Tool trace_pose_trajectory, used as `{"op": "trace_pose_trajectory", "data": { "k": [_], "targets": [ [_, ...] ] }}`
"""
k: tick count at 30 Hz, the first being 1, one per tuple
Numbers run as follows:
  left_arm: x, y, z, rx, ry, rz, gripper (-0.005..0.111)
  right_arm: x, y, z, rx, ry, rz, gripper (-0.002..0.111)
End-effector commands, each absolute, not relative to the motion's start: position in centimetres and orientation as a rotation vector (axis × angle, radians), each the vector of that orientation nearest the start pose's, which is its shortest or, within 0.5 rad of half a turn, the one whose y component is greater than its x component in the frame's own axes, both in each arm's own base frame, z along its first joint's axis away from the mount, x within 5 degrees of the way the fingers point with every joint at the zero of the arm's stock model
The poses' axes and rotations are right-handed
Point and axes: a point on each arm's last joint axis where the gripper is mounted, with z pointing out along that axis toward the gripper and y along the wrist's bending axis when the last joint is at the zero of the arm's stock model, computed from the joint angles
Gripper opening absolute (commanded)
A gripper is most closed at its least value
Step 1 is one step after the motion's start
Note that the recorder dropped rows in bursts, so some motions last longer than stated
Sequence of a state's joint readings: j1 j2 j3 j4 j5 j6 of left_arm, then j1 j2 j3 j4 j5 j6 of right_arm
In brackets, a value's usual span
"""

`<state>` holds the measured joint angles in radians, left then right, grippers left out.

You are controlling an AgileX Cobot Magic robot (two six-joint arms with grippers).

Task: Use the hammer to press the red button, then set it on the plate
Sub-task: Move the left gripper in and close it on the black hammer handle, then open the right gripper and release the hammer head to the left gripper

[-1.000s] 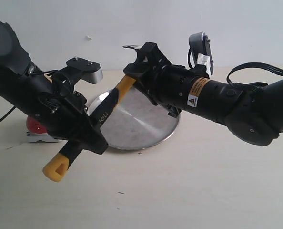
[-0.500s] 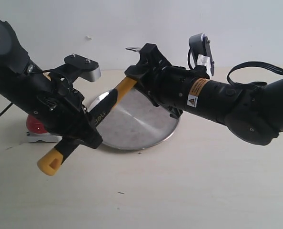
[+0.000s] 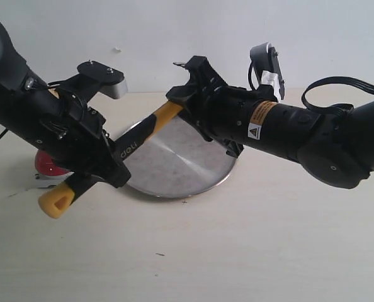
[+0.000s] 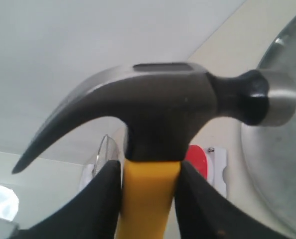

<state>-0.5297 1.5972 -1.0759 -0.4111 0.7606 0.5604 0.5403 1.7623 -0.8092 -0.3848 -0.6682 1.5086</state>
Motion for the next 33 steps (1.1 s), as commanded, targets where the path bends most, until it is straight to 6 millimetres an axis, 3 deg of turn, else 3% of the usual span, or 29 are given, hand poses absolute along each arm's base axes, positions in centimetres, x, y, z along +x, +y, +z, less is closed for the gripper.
{"op": "trace_pose_trajectory", "data": {
  "k": [1,17,24,33],
  "targets": [
    [26.0,-18.2,25.0,1.122,2.441,-0.453,0.000,29.7,20.0,19.4,0.447,2.024,1.323,0.043],
    [26.3,-18.3,25.1,1.099,2.422,-0.444,0.000,29.6,19.8,18.8,0.440,2.082,1.264,0.047],
    [26.3,-18.3,25.1,1.101,2.423,-0.445,0.000,29.5,19.9,18.8,0.398,2.092,1.254,0.070],
    [26.3,-18.3,25.1,1.089,2.428,-0.447,0.000,29.2,19.7,20.0,0.375,2.079,1.252,0.070]
  ]
}}
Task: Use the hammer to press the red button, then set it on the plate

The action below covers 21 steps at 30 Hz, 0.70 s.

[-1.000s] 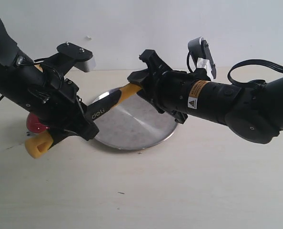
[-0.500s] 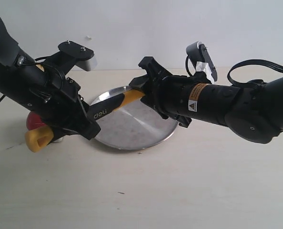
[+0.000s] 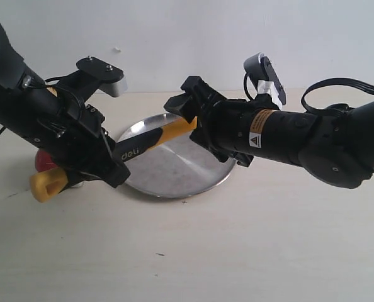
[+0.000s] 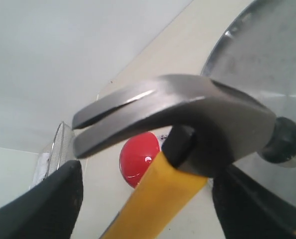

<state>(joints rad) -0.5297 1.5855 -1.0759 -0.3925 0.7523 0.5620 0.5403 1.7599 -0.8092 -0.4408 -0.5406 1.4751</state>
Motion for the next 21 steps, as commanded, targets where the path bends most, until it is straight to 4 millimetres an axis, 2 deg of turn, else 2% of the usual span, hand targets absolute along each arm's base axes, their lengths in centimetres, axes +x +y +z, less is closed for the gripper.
{"op": "trace_pose_trajectory", "data": {
  "k": [1,15,21],
  "targets": [
    [26.3,-18.3,25.1,1.089,2.428,-0.447,0.000,29.0,19.7,20.2,0.364,2.085,1.246,0.070],
    [26.5,-18.3,25.2,1.055,2.421,-0.446,0.000,27.3,19.5,22.6,0.217,2.151,1.247,0.070],
    [26.4,-18.3,25.3,1.058,2.416,-0.442,0.000,25.3,18.9,25.2,-0.094,2.131,1.145,0.067]
  ]
}}
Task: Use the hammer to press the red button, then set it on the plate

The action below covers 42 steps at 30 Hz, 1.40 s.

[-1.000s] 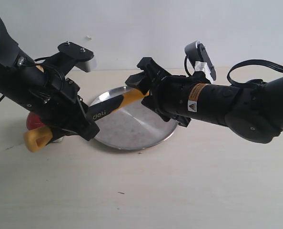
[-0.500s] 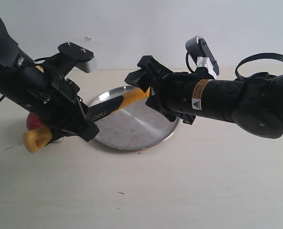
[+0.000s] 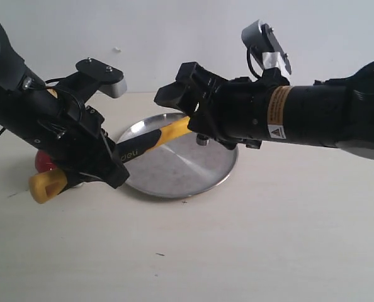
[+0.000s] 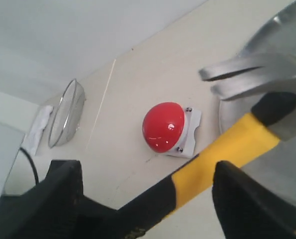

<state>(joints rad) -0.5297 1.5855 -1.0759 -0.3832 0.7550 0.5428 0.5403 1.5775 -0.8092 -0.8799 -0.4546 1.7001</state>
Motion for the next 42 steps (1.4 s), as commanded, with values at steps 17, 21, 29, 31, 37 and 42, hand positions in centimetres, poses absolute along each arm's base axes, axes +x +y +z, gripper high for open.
{"op": "trace_pose_trajectory", "data": {
  "k": [17,21,29,31,37,42],
  "targets": [
    [24.1,-15.4,31.9,0.936,2.225,-0.450,0.000,11.7,6.7,25.1,-0.166,1.896,0.577,0.000],
    [23.7,-15.3,32.6,0.902,2.213,-0.470,0.000,10.1,6.0,24.8,-0.179,1.834,0.621,0.000],
    [22.8,-14.8,33.8,0.887,2.176,-0.475,0.000,8.5,5.1,21.0,-0.188,1.887,0.619,0.000],
    [22.4,-14.6,34.3,0.882,2.157,-0.474,0.000,8.2,4.9,19.8,-0.194,1.914,0.600,0.000],
    [21.3,-14.0,35.6,0.853,2.114,-0.485,0.000,7.9,4.2,19.2,-0.177,1.894,0.551,0.000],
    [19.8,-13.1,35.8,0.832,2.075,-0.478,0.000,7.0,4.1,20.2,-0.210,1.773,0.596,0.000]
  ]
}}
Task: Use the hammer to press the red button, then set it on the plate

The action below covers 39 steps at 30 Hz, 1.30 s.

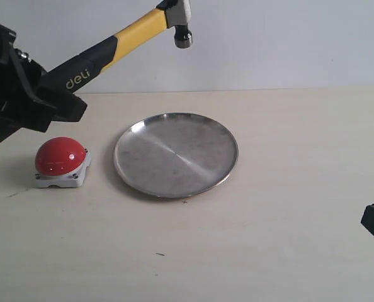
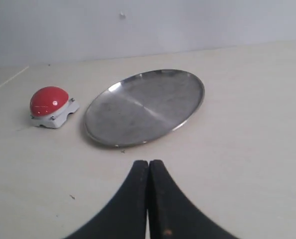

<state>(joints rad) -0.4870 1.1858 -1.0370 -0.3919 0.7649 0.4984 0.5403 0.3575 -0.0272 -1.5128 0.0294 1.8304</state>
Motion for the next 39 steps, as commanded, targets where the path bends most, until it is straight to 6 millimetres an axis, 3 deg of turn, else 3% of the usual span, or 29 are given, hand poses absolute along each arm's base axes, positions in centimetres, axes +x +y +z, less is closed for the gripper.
{"op": "trace_pose_trajectory", "data": {
  "k": [1,10,14,22,33,39],
  "targets": [
    [19.6,-13.0,36.0,0.831,2.066,-0.476,0.000,6.8,4.0,20.4,-0.212,1.749,0.609,0.000],
    [18.5,-12.4,37.2,0.802,2.024,-0.486,0.000,4.4,4.4,21.9,-0.372,1.518,0.740,0.000],
    [18.4,-12.1,36.9,0.790,2.008,-0.454,0.000,4.1,4.6,22.0,-0.400,1.505,0.774,0.000],
    [15.4,-9.5,35.8,0.540,1.834,-0.465,0.000,4.0,4.6,22.0,-0.405,1.504,0.779,0.000],
    [11.9,-6.5,30.4,0.392,1.819,-0.442,0.000,4.0,4.6,22.0,-0.405,1.504,0.779,0.000],
    [11.4,-5.1,28.0,0.173,1.895,-0.486,0.000,4.0,4.6,22.0,-0.405,1.504,0.779,0.000]
  ]
}}
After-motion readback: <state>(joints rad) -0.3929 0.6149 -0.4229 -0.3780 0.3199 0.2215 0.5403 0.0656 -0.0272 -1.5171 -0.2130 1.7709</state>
